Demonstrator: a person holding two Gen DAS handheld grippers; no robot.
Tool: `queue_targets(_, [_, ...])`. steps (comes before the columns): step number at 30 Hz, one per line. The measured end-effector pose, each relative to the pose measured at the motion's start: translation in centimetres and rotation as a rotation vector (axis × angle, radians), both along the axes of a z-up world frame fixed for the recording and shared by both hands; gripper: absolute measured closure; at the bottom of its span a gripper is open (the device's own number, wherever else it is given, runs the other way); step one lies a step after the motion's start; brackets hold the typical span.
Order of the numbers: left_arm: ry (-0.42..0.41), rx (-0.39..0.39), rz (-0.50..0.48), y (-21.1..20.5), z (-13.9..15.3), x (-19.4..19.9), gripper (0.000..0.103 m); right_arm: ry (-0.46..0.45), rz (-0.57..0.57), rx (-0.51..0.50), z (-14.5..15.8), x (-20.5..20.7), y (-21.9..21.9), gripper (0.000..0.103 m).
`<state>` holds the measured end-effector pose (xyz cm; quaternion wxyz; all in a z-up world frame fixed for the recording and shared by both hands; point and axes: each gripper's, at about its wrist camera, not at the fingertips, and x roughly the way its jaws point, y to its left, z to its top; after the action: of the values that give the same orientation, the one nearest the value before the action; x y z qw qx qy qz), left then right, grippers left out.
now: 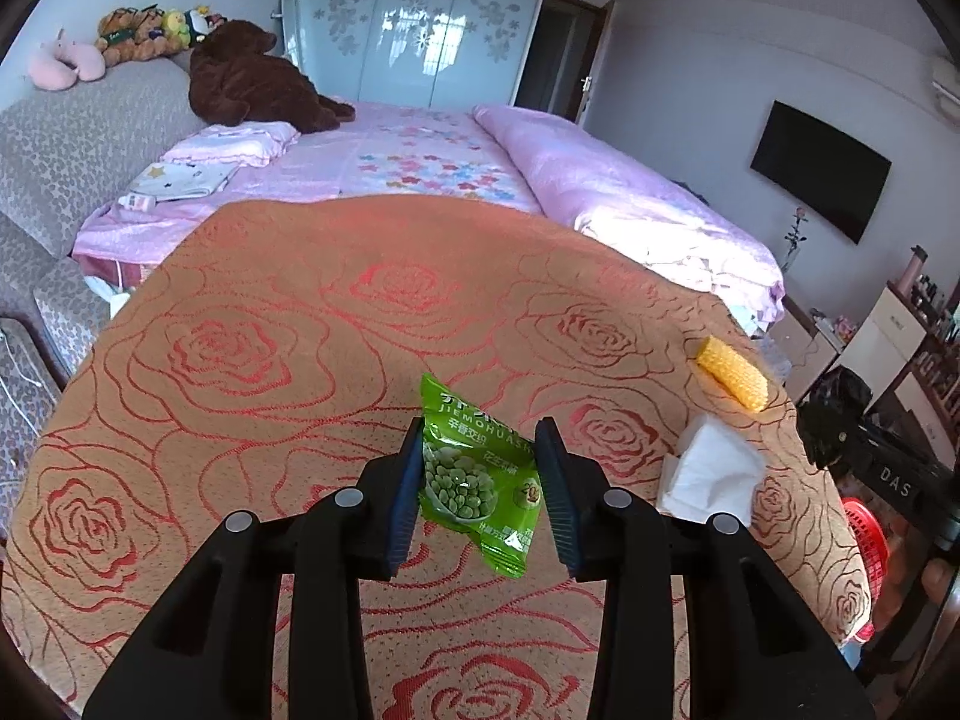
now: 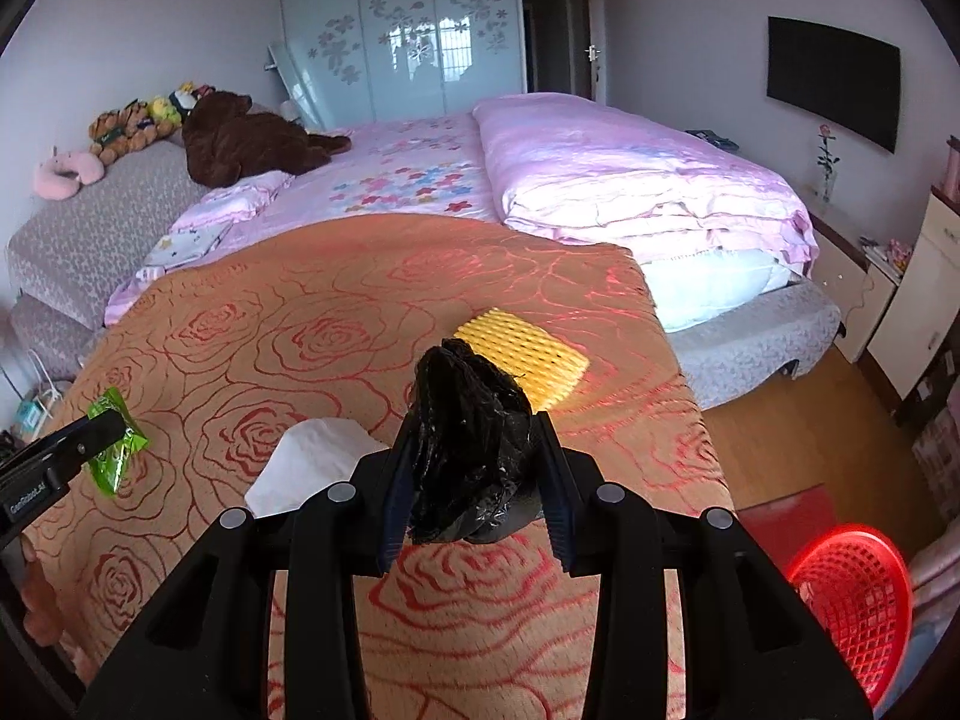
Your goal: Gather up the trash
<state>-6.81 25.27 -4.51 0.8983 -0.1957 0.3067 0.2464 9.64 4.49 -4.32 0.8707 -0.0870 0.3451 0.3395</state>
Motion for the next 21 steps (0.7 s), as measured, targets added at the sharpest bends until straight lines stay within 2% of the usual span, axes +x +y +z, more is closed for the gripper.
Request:
queue_targets(9, [0.025,0.066,-0.013,-1.8,0.8,0.6,0.068,-0.002,-0.04,0.02,0.9,-0.5,-2.3,0.067])
queue_targets(21, [0.004,0.111,-0.044,-3.6,2.7,0.9,0.068,-0.047,-0.042,0.05,2.9,-1.8,-3.7,0.067])
